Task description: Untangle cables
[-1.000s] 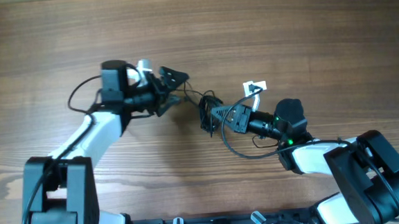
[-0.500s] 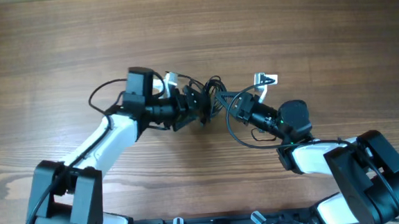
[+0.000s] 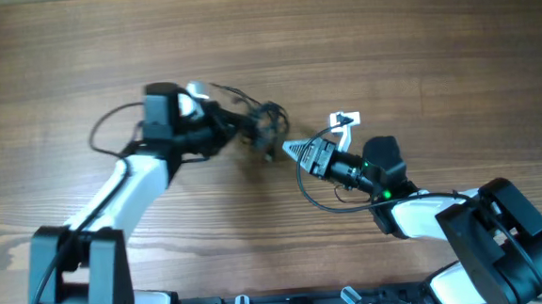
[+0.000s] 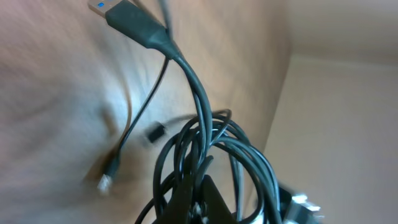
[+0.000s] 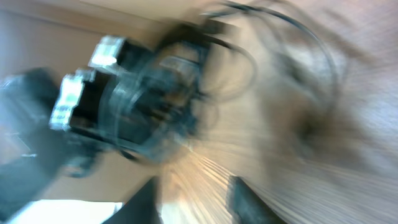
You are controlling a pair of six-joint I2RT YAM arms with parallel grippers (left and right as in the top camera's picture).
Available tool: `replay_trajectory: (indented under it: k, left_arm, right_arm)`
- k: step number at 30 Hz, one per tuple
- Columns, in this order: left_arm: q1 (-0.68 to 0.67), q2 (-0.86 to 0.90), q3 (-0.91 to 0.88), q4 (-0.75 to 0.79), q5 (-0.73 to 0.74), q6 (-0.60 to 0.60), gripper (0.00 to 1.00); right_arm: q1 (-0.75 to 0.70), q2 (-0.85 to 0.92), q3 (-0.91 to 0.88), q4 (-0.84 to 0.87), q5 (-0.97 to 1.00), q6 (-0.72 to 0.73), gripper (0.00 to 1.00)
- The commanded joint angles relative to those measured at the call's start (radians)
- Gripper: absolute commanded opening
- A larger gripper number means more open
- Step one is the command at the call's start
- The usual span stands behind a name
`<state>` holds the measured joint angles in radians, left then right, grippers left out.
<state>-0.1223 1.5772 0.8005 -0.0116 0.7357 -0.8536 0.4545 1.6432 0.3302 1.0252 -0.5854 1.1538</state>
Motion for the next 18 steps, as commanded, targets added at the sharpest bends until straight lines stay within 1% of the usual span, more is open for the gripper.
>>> replay_trajectory:
  k: [1,2,3,4,5,6,7,8,9,10,11,12,13,15,18]
  left_arm:
    - [0.113,-0.125,0.0,0.004,0.113,0.296,0.04]
    - [0.123,-0.142,0.0,0.001,0.114,0.327,0.04]
    - [0.13,-0.174,0.0,-0.006,0.113,0.352,0.04]
    - [0.13,-0.183,0.0,-0.006,0.114,0.343,0.04]
    - [0.129,-0.187,0.0,-0.006,0.114,0.312,0.04]
    - [0.127,-0.187,0.0,-0.007,0.114,0.29,0.04]
    - [0.125,-0.187,0.0,-0.006,0.121,0.289,0.04]
    - [0.12,-0.187,0.0,-0.006,0.122,0.288,0.04]
    - [0.116,-0.187,0.0,-0.006,0.126,0.289,0.04]
    - [0.113,-0.187,0.0,-0.006,0.129,0.289,0.04]
    - [0.109,-0.187,0.0,-0.006,0.129,0.291,0.04]
    - [0.102,-0.187,0.0,-0.006,0.133,0.301,0.04]
    - [0.097,-0.187,0.0,-0.006,0.133,0.301,0.04]
    - [0.074,-0.187,0.0,-0.006,0.133,0.3,0.04]
    - [0.047,-0.187,0.0,-0.005,0.132,0.299,0.04]
  right_arm:
    - [-0.027,0.003,0.002,-0.016,-0.029,-0.042,0.96]
    - [-0.046,0.002,0.002,0.004,-0.028,0.007,1.0]
    - [-0.072,0.003,0.002,0.037,-0.011,0.127,1.0]
    - [-0.079,0.003,0.002,0.04,0.023,0.214,1.0]
    - [-0.078,0.003,0.003,0.037,0.071,0.34,1.0]
    - [-0.071,0.003,0.003,0.037,0.109,0.454,0.96]
    - [-0.064,0.003,0.003,0.038,0.134,0.528,0.91]
    - [-0.049,0.003,0.003,0.047,0.166,0.585,0.84]
    - [-0.034,0.003,0.003,0.049,0.19,0.603,0.78]
    - [-0.017,0.003,0.005,0.048,0.208,0.621,0.75]
    - [-0.003,0.003,0.008,0.047,0.222,0.644,0.75]
    - [0.023,0.003,0.016,0.047,0.243,0.691,0.75]
    - [0.041,0.003,0.025,0.047,0.262,0.727,0.79]
    - [0.088,0.003,0.064,0.025,0.332,0.807,0.79]
    - [0.108,0.003,0.119,-0.041,0.372,0.821,0.79]
